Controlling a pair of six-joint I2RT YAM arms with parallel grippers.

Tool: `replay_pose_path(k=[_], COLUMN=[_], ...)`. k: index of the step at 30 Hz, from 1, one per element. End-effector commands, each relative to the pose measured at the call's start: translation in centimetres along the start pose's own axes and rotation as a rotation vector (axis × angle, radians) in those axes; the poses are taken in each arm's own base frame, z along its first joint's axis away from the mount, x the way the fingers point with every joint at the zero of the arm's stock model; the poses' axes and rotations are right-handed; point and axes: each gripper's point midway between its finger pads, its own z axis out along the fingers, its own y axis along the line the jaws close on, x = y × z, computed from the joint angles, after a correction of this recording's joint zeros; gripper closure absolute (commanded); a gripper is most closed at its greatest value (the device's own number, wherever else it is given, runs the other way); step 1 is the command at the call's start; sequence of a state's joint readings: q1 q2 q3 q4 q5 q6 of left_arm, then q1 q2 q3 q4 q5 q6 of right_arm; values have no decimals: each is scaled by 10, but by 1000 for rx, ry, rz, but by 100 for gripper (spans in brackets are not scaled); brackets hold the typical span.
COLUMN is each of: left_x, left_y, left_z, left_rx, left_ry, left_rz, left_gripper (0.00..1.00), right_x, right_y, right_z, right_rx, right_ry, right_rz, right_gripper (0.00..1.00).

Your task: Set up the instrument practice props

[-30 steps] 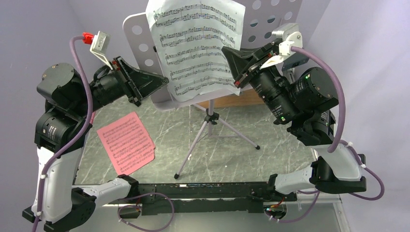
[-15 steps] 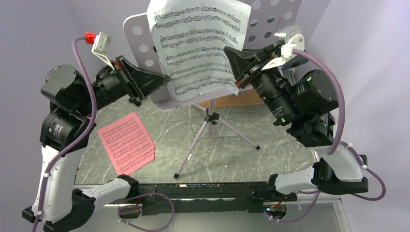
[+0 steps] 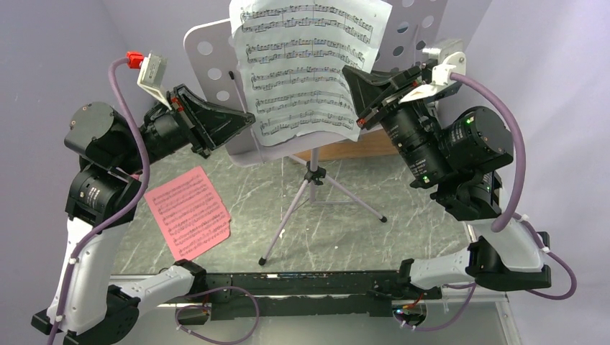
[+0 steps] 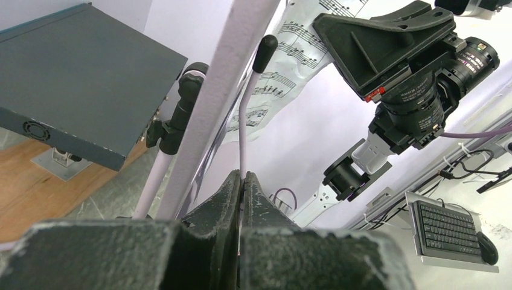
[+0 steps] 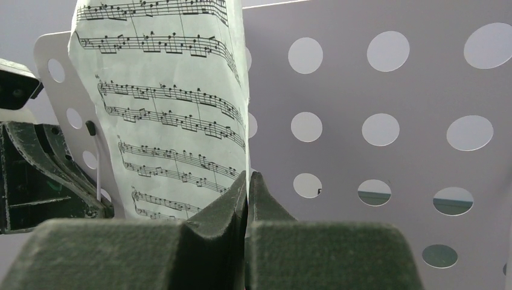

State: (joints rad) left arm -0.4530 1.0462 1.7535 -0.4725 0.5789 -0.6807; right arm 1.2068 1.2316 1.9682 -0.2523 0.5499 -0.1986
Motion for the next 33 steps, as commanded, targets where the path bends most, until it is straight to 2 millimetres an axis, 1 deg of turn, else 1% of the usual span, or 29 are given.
replay_pose_path(k=[1, 10, 19, 24, 28, 33], left_x=[-2, -2, 0, 0, 0, 0], left_y=[4, 0, -2, -2, -1, 0], left_z=[4, 2, 0, 0, 1, 1], left_rx=[19, 58, 77, 83, 82, 79], left_ry=[-15, -17, -26, -32, -33, -35], left_rz=[91, 202, 230, 233, 239, 233], left_gripper=[100, 100, 100, 100, 100, 100], right_x=[-14, -11, -13, -14, -12, -13], right_y=[0, 3, 2, 18, 23, 34], right_z=[3, 7, 7, 10, 14, 14], right_rx=[7, 7, 10, -76, -86, -137], right_ry=[-40, -33, -40, -49, -40, -50], right_rz=[30, 32, 33, 18, 16, 35], right_gripper=[100, 100, 100, 100, 100, 100])
